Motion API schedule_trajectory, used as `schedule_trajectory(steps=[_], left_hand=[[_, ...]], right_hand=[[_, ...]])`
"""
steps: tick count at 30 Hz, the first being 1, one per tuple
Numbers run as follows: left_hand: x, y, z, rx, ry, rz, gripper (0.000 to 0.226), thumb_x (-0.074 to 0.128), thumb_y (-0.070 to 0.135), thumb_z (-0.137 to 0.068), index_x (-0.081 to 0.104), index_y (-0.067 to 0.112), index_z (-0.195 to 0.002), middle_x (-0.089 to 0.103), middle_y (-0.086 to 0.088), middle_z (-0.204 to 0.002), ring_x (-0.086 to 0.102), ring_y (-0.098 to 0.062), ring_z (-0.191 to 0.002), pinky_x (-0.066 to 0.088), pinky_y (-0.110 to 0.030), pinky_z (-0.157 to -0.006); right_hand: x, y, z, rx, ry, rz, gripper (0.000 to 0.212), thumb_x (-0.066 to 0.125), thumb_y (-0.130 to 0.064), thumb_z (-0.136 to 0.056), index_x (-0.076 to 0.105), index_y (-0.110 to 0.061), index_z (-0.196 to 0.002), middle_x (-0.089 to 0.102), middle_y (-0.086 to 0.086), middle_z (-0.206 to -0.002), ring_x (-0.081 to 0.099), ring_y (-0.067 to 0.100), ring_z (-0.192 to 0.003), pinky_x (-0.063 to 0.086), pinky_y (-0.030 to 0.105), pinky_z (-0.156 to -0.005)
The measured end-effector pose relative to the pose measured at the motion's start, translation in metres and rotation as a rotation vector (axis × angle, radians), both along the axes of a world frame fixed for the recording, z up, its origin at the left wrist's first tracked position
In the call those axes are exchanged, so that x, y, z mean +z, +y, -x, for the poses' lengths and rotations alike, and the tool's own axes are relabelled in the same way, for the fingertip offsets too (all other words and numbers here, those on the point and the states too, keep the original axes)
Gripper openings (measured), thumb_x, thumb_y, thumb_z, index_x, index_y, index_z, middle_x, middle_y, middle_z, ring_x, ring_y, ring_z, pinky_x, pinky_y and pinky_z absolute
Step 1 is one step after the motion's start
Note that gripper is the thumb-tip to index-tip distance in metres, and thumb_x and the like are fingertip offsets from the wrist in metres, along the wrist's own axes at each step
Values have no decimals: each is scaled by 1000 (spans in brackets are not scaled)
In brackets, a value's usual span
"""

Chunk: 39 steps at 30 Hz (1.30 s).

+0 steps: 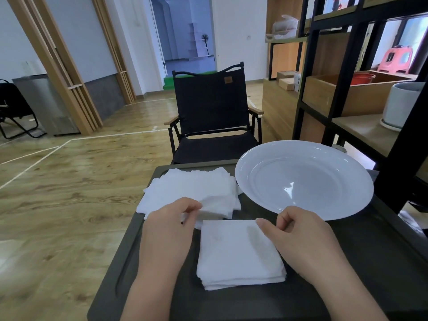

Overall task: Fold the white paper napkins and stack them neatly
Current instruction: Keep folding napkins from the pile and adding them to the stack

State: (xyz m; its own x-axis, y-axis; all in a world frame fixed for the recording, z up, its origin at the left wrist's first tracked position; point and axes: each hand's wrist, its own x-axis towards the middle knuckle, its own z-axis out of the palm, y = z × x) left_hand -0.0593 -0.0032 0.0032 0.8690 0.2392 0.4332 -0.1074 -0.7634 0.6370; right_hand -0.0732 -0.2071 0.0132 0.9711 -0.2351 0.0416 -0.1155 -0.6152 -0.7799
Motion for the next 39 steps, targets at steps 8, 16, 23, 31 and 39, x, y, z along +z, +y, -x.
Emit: schedule_trajectory(steps=[8, 16, 23, 31, 39], left_hand=[[2, 2, -1, -12, 35, 155, 12, 74, 22, -83, 73, 32, -89, 65, 25, -77, 53, 25, -83, 35, 6, -69], [66, -22, 37, -399, -61, 767, 16, 49, 30, -92, 63, 23, -97, 78, -1, -86, 75, -21, -78, 60, -35, -67], [55, -27, 32, -220, 97, 801, 19, 49, 44, -95, 58, 41, -112, 76, 13, -83, 72, -10, -82, 53, -36, -77], [49, -17, 30, -282, 103, 509, 22, 80, 40, -67, 75, 39, -88, 61, 12, -62, 55, -12, -55, 45, -24, -63], [46, -8, 27, -293, 102, 452, 4, 79, 33, -71, 77, 33, -75, 55, 4, -61, 45, -7, -56, 41, -14, -57]], right_hand=[[1, 0, 1, 28, -36, -60, 39, 71, -44, -81, 51, -16, -62, 48, -6, -53, 44, 8, -49, 32, 20, -49], [19, 11, 9, 337, -145, -442, 68, 78, -42, -74, 36, -63, -123, 55, -36, -120, 51, -14, -111, 41, 18, -96], [25, 9, 12, 397, -177, -664, 74, 76, -19, -77, 38, -62, -124, 71, -32, -88, 69, -6, -88, 57, 19, -67], [20, 7, 11, 325, -303, -591, 73, 76, -12, -81, 45, -62, -125, 74, 1, -107, 73, 15, -94, 59, 38, -86], [17, 5, 11, 368, -273, -463, 69, 76, -17, -81, 46, -66, -118, 75, -6, -96, 72, 9, -93, 59, 33, -84]])
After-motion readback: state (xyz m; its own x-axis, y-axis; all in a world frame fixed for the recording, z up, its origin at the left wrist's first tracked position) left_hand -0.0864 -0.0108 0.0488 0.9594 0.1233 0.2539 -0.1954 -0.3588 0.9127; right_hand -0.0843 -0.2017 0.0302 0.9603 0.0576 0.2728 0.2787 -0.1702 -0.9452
